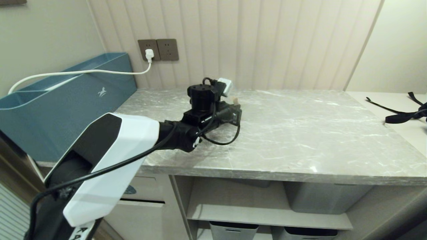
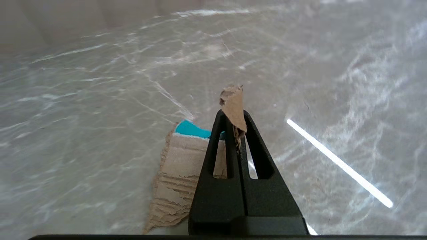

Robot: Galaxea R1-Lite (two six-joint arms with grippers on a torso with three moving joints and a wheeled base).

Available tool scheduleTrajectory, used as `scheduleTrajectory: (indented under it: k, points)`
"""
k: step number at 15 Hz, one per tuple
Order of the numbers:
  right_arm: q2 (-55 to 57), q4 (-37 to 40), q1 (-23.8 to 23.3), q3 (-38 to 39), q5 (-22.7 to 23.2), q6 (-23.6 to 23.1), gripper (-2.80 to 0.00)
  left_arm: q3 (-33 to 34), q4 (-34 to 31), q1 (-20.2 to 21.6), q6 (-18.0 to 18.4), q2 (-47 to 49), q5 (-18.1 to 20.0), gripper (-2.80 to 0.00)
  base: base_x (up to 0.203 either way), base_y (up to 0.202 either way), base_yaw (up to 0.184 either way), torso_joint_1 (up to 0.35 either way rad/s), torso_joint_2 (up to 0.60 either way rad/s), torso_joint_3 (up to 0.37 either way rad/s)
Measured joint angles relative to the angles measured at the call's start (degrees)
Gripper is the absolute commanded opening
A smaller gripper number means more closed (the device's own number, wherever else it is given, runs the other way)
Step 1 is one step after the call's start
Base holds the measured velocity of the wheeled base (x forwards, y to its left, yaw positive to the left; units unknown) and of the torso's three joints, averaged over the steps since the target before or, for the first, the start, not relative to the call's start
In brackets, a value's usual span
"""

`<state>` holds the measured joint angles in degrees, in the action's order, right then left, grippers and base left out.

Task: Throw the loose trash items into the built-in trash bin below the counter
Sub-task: Pick up the garbage, then put the garbage in the trash can

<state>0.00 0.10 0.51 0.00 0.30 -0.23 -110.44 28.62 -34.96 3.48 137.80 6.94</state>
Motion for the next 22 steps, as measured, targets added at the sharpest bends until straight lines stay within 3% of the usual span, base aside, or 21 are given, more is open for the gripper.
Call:
scheduleTrajectory:
  k: [4, 6, 7, 9, 11, 14, 16, 19, 22]
  points:
    - [0.00, 0.00, 0.00, 0.00, 0.00, -0.01, -2.80, 0.91, -9.06, 1.52, -14.93, -11.65, -7.70, -2.80, 0.000, 0.000, 0.000, 0.000, 0.00, 0.000]
    - [0.00, 0.00, 0.00, 0.00, -0.01, -0.01, -2.80, 3.78, -16.63, 5.00, -21.18, -20.70, -9.30, -2.80, 0.000, 0.000, 0.000, 0.000, 0.00, 0.000]
    - [0.00, 0.00, 0.00, 0.00, -0.01, -0.01, -2.80, 6.39, -19.70, 7.39, -22.42, -25.81, -8.80, -2.80, 0.000, 0.000, 0.000, 0.000, 0.00, 0.000]
    - [0.00, 0.00, 0.00, 0.00, -0.01, 0.01, -2.80, 14.75, -23.41, 13.78, -21.20, -37.09, -6.20, -2.80, 0.000, 0.000, 0.000, 0.000, 0.00, 0.000]
    - [0.00, -0.01, 0.00, 0.00, 0.00, 0.01, -2.80, 28.54, -24.55, 23.64, -17.18, -49.19, -2.61, -2.80, 0.000, 0.000, 0.000, 0.000, 0.00, 0.000]
    - [0.00, 0.00, -0.02, 0.00, 0.02, -0.01, -2.80, 51.17, -22.58, 40.46, -12.27, -65.52, 2.47, -2.80, 0.000, 0.000, 0.000, 0.000, 0.00, 0.000]
    - [0.00, 0.00, 0.01, 0.00, 0.00, -0.01, -2.80, 64.01, -19.09, 47.83, -10.50, -73.70, 4.51, -2.80, 0.000, 0.000, 0.000, 0.000, 0.00, 0.000]
    - [0.00, 0.00, 0.00, 0.00, -0.01, -0.01, -2.80, 79.44, -10.51, 51.48, -7.31, -81.74, 5.59, -2.80, 0.000, 0.000, 0.000, 0.000, 0.00, 0.000]
    - [0.00, 0.00, -0.02, 0.00, 0.00, -0.01, -2.80, 92.58, -4.78, 45.15, -3.31, -88.46, 2.60, -2.80, 0.000, 0.000, 0.000, 0.000, 0.00, 0.000]
